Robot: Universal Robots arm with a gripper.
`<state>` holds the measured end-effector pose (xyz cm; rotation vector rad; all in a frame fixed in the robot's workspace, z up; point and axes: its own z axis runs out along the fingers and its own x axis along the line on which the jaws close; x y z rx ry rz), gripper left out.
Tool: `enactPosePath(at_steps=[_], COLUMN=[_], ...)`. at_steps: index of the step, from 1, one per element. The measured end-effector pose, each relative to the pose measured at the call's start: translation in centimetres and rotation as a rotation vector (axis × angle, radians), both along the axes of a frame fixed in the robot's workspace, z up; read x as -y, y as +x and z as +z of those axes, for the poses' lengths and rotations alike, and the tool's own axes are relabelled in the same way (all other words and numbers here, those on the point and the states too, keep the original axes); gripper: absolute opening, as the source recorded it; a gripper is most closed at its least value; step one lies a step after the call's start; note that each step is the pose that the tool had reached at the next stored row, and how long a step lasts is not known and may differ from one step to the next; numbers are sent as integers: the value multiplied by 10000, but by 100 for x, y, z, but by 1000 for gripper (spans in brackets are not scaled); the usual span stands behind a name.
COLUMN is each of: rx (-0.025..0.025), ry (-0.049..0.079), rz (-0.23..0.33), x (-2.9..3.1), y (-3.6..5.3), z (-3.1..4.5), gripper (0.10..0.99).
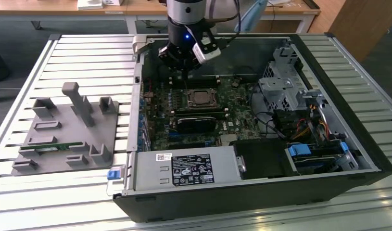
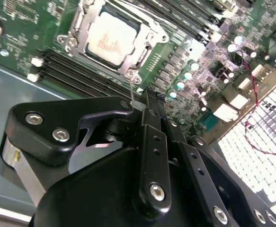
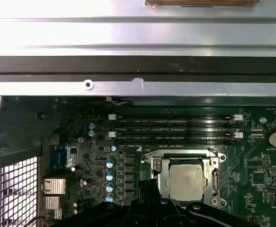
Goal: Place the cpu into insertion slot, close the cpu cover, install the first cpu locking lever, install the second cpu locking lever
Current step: 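Install the first cpu locking lever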
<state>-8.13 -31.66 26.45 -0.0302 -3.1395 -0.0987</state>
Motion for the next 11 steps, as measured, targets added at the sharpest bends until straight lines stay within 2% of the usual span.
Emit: enactPosePath(at_steps=[9, 11], rx=[-1, -2], ry=[-1, -2], rz=[32, 40], x=[-1, -16], y=[-117, -133], z=[-55, -66], gripper=[106, 106])
